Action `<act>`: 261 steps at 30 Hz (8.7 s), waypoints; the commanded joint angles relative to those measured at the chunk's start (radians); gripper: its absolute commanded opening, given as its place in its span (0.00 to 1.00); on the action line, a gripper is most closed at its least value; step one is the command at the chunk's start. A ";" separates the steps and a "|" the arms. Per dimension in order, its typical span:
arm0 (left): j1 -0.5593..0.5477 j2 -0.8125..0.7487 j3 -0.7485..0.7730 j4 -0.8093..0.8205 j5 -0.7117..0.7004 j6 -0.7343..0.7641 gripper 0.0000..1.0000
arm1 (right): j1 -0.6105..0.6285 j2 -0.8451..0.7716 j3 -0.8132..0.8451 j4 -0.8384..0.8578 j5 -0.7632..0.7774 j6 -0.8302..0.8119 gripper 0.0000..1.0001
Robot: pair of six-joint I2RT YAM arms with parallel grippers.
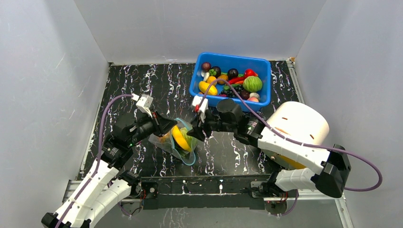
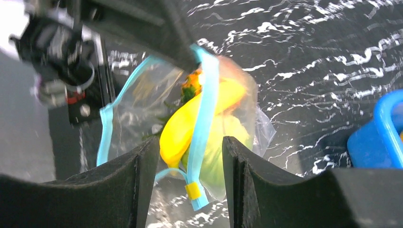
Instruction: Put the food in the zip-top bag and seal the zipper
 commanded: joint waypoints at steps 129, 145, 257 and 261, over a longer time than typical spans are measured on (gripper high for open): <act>-0.004 -0.075 -0.001 0.000 0.019 0.227 0.00 | -0.653 0.601 0.614 -0.162 0.379 0.368 0.35; -0.004 0.096 0.113 0.137 -0.006 0.060 0.00 | -0.570 -0.001 0.164 -0.134 0.083 0.534 0.38; -0.005 -0.021 -0.083 0.072 0.134 0.226 0.00 | -0.246 0.260 0.416 -0.219 0.701 0.311 0.60; -0.005 -0.032 -0.085 0.068 0.134 0.235 0.00 | -0.333 0.383 0.503 -0.225 0.673 0.295 0.59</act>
